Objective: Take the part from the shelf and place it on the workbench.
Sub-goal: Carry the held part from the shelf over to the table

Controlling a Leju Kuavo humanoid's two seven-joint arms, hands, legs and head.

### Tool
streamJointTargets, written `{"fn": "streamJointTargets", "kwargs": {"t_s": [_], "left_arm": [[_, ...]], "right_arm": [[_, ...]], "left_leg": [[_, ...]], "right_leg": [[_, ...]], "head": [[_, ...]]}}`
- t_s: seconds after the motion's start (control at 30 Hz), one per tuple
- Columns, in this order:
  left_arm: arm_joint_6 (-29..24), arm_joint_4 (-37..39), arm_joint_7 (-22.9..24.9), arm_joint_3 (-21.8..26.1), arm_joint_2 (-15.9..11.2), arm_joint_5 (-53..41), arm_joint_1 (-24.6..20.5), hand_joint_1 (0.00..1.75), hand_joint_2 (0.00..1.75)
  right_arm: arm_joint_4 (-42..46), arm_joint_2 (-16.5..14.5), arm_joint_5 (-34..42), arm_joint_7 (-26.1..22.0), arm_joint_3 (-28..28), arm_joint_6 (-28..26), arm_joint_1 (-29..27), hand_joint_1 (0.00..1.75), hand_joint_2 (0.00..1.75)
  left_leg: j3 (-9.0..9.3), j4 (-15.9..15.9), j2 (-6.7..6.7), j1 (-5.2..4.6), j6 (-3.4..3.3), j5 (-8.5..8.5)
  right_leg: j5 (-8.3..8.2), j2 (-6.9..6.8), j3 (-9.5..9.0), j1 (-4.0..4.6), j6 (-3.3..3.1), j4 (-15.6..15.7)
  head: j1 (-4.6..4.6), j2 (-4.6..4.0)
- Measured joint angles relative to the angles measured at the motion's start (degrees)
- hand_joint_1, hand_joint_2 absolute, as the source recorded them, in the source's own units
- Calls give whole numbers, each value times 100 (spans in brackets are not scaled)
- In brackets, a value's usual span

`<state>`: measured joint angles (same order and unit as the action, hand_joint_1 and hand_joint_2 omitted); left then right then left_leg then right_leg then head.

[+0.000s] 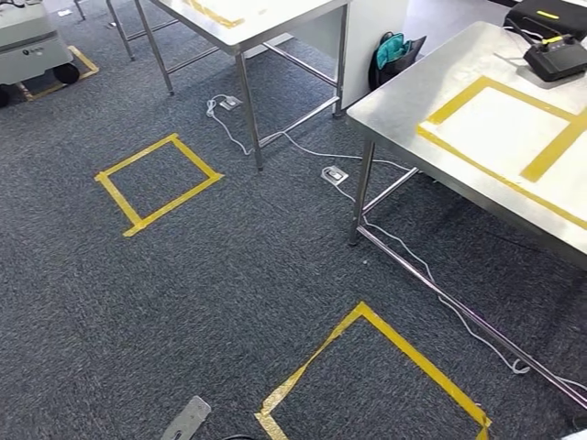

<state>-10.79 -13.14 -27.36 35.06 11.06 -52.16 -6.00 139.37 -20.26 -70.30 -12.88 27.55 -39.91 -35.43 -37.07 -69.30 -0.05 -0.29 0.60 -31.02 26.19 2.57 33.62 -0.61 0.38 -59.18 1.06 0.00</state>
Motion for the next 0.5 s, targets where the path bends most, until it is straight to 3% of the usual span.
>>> {"fn": "streamJointTargets", "kwargs": {"t_s": [0.07,0.13,0.2,0.27,0.33,0.4,0.43,0.47,0.5], "left_arm": [[-2,0,0,2,-9,-1,-7,0,175],[-3,0,0,4,-17,-2,-14,0,175],[-10,0,0,5,-18,-4,-21,0,175],[-24,0,0,9,-16,-6,-32,0,175],[-32,0,0,10,-15,-10,-28,0,175],[-34,0,2,11,-17,-14,-9,0,175],[-34,0,4,12,-17,-15,-5,0,175],[-34,0,7,13,-17,-16,-5,0,175],[-34,0,9,13,-16,-19,-7,0,175]], "right_arm": [[3,0,8,-10,-1,0,9,169,175],[8,0,16,-11,-1,0,16,169,175],[15,-1,22,-15,-3,0,14,169,175],[25,-2,30,-18,-6,0,11,169,175],[33,-2,36,-23,-10,0,26,169,175],[33,-2,36,-30,-16,0,37,169,175],[33,-2,33,-31,-20,1,35,169,175],[32,-2,28,-29,-24,1,33,169,175],[33,-2,22,-25,-27,1,33,169,175]], "left_leg": [[381,781,-146,0,-64,339],[562,1173,-227,-6,-84,428],[572,1234,-176,-10,-102,447],[579,1283,-107,6,-158,488],[584,1306,-26,14,-201,503],[583,1303,62,10,-216,499],[584,1301,105,10,-217,495],[589,1298,144,12,-211,490],[598,1294,178,17,-200,482]], "right_leg": [[-12,93,9,7,25,-9],[-32,164,34,8,78,-5],[-59,214,64,-4,147,23],[40,106,154,1,203,-106],[362,-92,405,11,241,-651],[651,-184,709,6,278,-1339],[665,-203,768,1,295,-1488],[575,-221,721,-7,310,-1422],[408,-253,564,-16,323,-1144]], "head": [[1,0],[4,0],[5,0],[20,0],[41,0],[46,0],[47,0],[47,0],[47,0]]}}
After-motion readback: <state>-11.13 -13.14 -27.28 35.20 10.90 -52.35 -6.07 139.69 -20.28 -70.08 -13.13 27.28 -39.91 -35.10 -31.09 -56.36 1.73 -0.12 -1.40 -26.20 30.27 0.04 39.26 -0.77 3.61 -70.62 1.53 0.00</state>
